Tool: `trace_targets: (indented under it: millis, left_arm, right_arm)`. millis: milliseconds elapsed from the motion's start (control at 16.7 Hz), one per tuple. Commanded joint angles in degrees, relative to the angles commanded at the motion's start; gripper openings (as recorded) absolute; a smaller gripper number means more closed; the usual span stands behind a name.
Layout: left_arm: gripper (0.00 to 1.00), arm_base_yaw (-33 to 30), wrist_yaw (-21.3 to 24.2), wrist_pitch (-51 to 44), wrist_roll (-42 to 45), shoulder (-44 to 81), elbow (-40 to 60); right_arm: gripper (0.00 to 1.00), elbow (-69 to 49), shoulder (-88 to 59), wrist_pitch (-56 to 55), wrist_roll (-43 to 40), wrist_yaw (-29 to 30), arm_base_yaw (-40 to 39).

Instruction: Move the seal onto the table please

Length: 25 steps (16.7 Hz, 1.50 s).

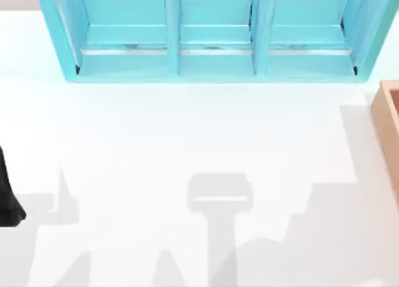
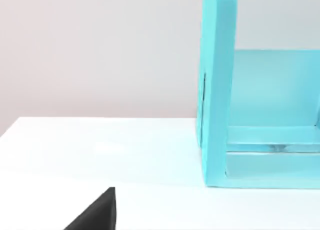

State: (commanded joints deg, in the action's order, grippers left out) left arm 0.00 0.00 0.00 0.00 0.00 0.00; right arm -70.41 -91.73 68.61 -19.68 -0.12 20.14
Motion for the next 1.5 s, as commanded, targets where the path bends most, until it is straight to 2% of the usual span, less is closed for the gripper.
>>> trace_targets:
  millis: [240,720,1020,1500]
  left_arm:
    - [1.0,0.0,0.0,0.0,0.0,0.0,0.0]
    - [1.0,0.0,0.0,0.0,0.0,0.0,0.0]
    - [1.0,0.0,0.0,0.0,0.0,0.0,0.0]
    - [1.0,0.0,0.0,0.0,0.0,0.0,0.0]
  right_arm:
    - [1.0,4.0,-0.8,-4.7,0.1,0.0,0.1]
    - [1.0,15.2,-7.1,-22.2,0.3,0.0,0.0]
    - [1.0,15.7,-7.5,-23.1,0.3,0.0,0.0]
    - [0.4,15.7,-7.5,-23.1,0.3,0.0,0.0]
